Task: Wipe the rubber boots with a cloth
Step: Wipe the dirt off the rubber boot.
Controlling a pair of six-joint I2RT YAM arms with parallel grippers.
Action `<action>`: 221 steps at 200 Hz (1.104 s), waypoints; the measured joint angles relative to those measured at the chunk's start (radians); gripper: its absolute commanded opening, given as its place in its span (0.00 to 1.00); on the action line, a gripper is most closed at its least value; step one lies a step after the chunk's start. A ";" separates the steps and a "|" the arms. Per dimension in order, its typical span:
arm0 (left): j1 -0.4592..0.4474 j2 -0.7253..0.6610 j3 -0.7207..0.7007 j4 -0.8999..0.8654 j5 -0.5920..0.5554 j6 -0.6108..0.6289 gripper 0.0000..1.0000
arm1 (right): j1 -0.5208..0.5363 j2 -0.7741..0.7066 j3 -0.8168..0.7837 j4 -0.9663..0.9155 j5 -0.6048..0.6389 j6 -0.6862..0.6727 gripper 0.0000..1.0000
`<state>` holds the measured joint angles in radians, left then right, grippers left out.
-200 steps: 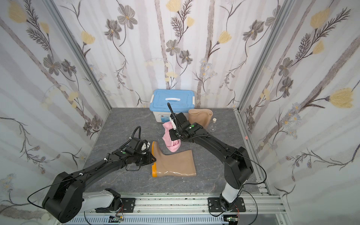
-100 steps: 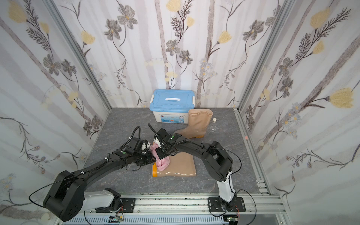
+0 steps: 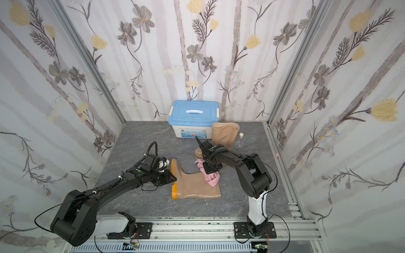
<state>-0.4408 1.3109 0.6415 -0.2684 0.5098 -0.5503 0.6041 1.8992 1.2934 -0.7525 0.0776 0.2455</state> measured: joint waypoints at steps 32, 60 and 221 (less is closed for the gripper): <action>0.005 0.006 0.002 0.000 0.011 0.006 0.24 | 0.039 -0.111 -0.011 -0.048 0.144 -0.006 0.00; 0.013 0.021 0.006 0.003 0.031 0.015 0.24 | 0.191 -0.143 0.037 0.068 0.023 0.014 0.00; 0.035 0.037 0.009 0.010 0.070 0.027 0.25 | 0.138 -0.177 -0.226 0.060 0.147 0.023 0.00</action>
<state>-0.4061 1.3483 0.6506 -0.2584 0.5797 -0.5232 0.7418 1.7226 1.0672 -0.6926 0.2249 0.2684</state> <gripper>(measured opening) 0.250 0.081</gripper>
